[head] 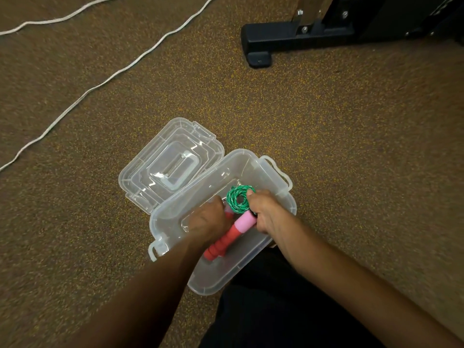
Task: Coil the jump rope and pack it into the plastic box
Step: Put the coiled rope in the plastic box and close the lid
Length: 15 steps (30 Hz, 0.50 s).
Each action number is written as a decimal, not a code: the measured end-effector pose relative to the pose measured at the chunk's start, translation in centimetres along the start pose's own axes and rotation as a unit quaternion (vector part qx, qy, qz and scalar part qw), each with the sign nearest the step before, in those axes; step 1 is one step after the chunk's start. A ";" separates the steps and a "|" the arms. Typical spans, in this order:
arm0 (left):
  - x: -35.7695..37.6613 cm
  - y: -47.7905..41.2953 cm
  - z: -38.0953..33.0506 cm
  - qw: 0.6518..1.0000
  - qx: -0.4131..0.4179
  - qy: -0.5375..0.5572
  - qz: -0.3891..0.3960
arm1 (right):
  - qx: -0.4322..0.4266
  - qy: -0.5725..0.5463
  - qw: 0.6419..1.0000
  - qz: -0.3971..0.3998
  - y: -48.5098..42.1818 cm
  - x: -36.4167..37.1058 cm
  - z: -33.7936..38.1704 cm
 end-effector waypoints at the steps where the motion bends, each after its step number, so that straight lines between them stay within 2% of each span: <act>1: -0.4 0.0 -0.7 0.999 0.011 -0.031 -0.012 | -0.002 0.004 1.000 -0.003 -0.1 -0.1 0.0; 6: -2.9 0.1 -2.7 0.965 0.066 -0.233 -0.098 | -0.014 0.007 1.000 -0.012 -0.7 0.0 -0.3; 8: -2.6 0.0 -2.9 0.951 0.101 -0.279 -0.091 | -0.011 0.004 1.000 -0.009 -0.8 0.2 -0.4; 11: -1.9 0.2 -3.1 0.940 0.123 -0.307 -0.078 | 0.001 0.002 1.000 -0.002 -0.8 0.7 -0.4; 15: -1.8 0.5 -2.5 0.950 0.108 -0.284 -0.071 | 0.035 0.010 0.999 0.013 -1.4 1.5 -0.6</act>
Point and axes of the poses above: each hand's wrist, its own y-axis away from the middle knuckle, its own x-axis out of the palm, z = x × y, the point moved 10 cm from there along -y, towards the middle knuckle, and after that the axes turned 7 degrees about y, right-handed, at the moved point
